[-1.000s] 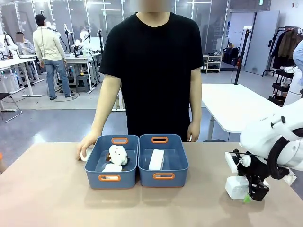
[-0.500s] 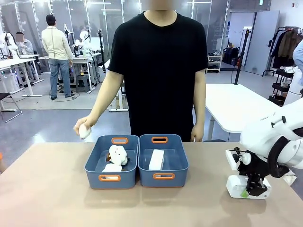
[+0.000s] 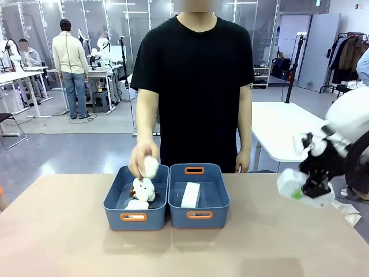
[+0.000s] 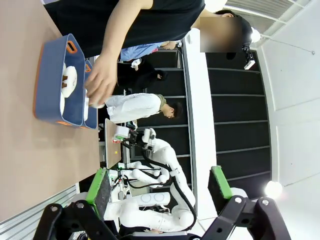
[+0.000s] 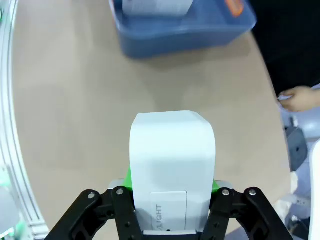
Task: Sort the digital clocks into the basket.
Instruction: Pick up the Digital clock from the table and place it into the empty Plastic storage basket.
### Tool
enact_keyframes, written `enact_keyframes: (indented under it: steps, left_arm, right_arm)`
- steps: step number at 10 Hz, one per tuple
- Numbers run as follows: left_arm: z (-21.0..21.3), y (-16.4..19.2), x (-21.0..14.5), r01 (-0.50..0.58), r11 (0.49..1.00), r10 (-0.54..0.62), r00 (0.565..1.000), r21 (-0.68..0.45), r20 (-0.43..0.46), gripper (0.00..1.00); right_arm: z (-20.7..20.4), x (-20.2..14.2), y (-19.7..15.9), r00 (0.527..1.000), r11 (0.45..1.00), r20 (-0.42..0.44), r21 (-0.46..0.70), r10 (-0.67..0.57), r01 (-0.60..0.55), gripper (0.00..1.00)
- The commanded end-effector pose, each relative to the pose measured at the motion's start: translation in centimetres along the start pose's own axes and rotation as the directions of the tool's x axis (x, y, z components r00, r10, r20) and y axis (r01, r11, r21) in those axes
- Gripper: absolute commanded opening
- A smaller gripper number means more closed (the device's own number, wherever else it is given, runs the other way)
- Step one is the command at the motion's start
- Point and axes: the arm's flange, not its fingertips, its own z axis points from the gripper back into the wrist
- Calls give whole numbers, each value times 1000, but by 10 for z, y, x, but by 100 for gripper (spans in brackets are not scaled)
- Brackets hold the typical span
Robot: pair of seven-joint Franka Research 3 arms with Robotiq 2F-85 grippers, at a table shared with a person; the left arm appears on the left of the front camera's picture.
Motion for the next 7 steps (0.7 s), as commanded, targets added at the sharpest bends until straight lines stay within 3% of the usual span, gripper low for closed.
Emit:
enact_keyframes:
  steps: [1,3,5,7]
  left_arm:
    - [0,-1,2,20,1000,-20,1000,-1,12,100]
    - [0,-1,2,20,1000,-20,1000,-1,12,100]
    - [0,-1,2,20,1000,-20,1000,-1,12,100]
    - [0,-1,2,20,1000,-20,1000,-1,12,100]
  right_arm:
    - [14,-13,-2,987,999,155,-16,-43,46,46]
    - [59,-61,-15,927,983,336,-16,-165,181,46]
    - [80,-97,-17,891,971,405,-32,-204,237,46]
    - [67,-80,-27,860,954,436,-9,-266,300,46]
